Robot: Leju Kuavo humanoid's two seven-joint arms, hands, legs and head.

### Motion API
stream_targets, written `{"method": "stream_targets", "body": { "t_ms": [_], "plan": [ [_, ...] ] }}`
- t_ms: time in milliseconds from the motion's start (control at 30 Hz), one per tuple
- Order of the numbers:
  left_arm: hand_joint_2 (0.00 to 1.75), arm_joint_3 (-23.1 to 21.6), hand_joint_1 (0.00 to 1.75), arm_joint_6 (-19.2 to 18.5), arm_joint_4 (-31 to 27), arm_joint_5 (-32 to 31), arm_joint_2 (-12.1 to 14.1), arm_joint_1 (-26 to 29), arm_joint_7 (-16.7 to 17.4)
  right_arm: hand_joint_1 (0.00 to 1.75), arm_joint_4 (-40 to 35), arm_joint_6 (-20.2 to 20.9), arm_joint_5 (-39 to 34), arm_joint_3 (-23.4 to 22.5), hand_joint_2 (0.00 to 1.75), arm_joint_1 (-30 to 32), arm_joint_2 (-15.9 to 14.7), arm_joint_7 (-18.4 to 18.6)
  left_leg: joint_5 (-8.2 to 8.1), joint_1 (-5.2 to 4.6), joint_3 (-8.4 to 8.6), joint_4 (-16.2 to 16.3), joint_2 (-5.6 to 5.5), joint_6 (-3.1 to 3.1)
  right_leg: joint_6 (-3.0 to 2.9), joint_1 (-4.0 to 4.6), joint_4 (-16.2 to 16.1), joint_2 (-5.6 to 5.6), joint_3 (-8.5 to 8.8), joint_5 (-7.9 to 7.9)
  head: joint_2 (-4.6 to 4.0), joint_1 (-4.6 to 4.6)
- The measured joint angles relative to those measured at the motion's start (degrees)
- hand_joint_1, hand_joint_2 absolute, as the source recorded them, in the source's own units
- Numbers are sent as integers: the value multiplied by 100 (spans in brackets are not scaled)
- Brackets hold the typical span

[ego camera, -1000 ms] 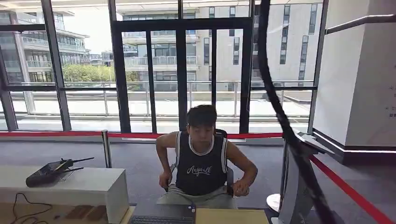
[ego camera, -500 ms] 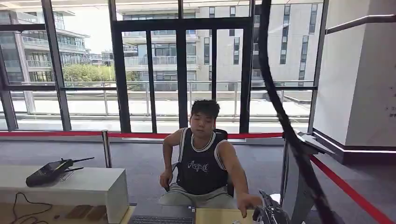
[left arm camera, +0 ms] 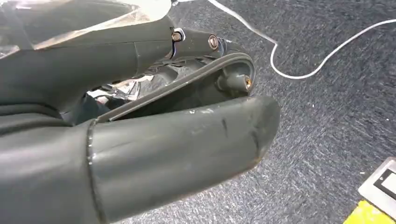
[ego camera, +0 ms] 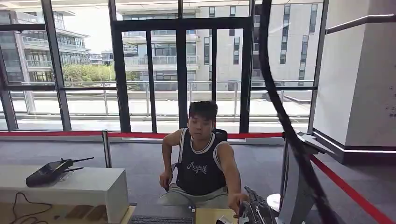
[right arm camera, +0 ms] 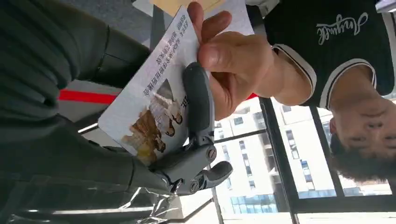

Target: Pass the card to the sensor for recognition and then transmit it.

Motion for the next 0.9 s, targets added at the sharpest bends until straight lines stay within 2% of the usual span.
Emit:
{"method": "stream_targets", "body": {
  "t_ms": [133, 167, 500, 567, 633, 667, 733, 900],
  "plan": [
    [0, 0, 0, 9, 17, 44, 15, 19, -11, 0, 145, -20, -50, 48, 175, -15, 53, -15, 0, 0, 0, 0, 1, 0, 0, 0, -1, 0, 0, 0, 0, 0],
    [0, 0, 0, 11, 20, 55, 20, 26, -13, 0, 184, -35, -66, 57, 0, -22, 66, -15, 0, 0, 0, 0, 1, 0, 0, 0, -1, 0, 0, 0, 0, 0],
    [0, 11, 0, 31, 31, 173, 79, 128, -28, 0, 446, -170, -260, 105, 0, -45, 144, -123, 0, 0, 1, 0, 1, 0, 0, 0, 0, 0, -1, 0, 0, 0],
    [0, 24, 0, 61, 31, 199, 83, 159, -28, 0, 444, -116, -457, 101, 0, -35, 140, -219, 0, 0, 1, 0, 1, 0, 0, 0, -1, 0, -1, 0, 0, 0],
    [0, 33, 0, 96, 33, 227, 94, 190, -24, 0, 392, 120, -814, 79, 0, 3, 138, -396, 0, 0, 1, 0, 1, 0, 0, 1, -1, 0, -1, 0, 0, 0],
    [0, 35, 0, 118, 37, 240, 96, 202, -15, 0, 337, 231, -1009, 61, 175, 42, 138, -485, 0, 0, 1, 0, 1, 0, 0, 1, -1, 0, -2, 0, 0, 0],
    [0, 37, 0, 142, 46, 256, 114, 224, 6, 0, 191, 432, -1357, 31, 175, 153, 136, -616, 0, 1, 1, 0, 1, 0, 0, 1, -1, 0, -2, 0, 0, 0],
    [0, 70, 0, 223, 52, 308, 144, 316, 9, 0, -537, 955, -1989, 37, 175, 725, 11, -630, 0, 4, 3, 0, 1, 0, -1, 3, -3, 0, -2, -1, 0, 0]
  ]
}}
